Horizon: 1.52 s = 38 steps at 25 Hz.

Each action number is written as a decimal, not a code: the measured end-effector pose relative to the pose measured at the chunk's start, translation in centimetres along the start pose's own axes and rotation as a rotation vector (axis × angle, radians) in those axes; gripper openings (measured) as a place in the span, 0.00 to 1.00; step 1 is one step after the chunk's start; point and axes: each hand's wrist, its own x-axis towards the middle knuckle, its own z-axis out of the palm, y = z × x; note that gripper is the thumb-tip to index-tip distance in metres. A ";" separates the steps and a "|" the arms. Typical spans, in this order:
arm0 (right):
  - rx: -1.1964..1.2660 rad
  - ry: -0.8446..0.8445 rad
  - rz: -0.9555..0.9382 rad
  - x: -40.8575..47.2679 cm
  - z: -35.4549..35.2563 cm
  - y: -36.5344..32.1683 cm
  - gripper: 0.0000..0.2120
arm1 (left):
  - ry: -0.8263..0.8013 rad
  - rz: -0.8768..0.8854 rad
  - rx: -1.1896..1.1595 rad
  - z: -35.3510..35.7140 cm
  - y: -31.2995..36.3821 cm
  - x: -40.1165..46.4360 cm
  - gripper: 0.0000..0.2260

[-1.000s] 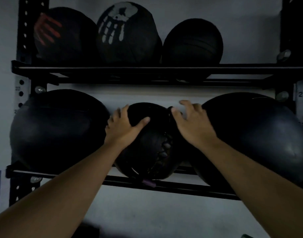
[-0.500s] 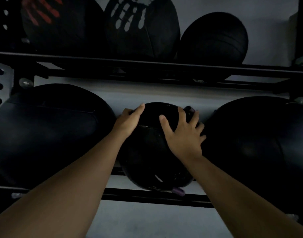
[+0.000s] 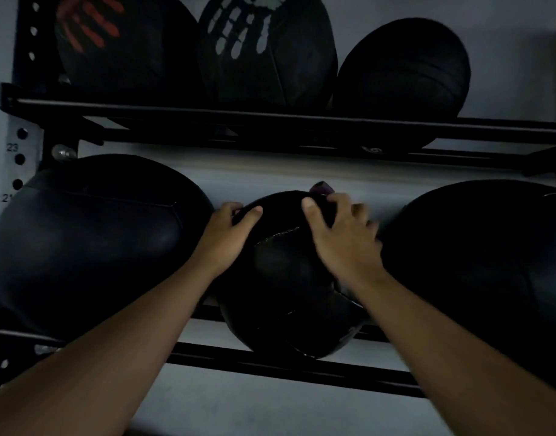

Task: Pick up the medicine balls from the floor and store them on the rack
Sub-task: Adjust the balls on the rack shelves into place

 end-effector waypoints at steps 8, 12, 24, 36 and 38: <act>-0.201 -0.111 -0.159 1.1 1.2 0.3 0.40 | -0.075 -0.185 -0.094 0.6 0.7 1.1 0.47; -0.256 -0.403 -0.316 6.8 -0.5 -1.0 0.35 | -0.064 -0.305 -0.004 0.6 1.1 -0.2 0.44; 0.132 -0.016 -0.213 6.3 0.7 1.5 0.16 | 0.088 0.336 0.372 3.7 0.5 -3.9 0.41; 0.043 -0.085 -0.223 2.9 -0.1 2.5 0.27 | -0.026 -0.164 0.091 1.8 2.5 1.1 0.50; -0.045 -0.202 -0.247 5.0 -0.9 1.8 0.26 | -0.050 -0.176 0.112 1.6 2.2 0.6 0.44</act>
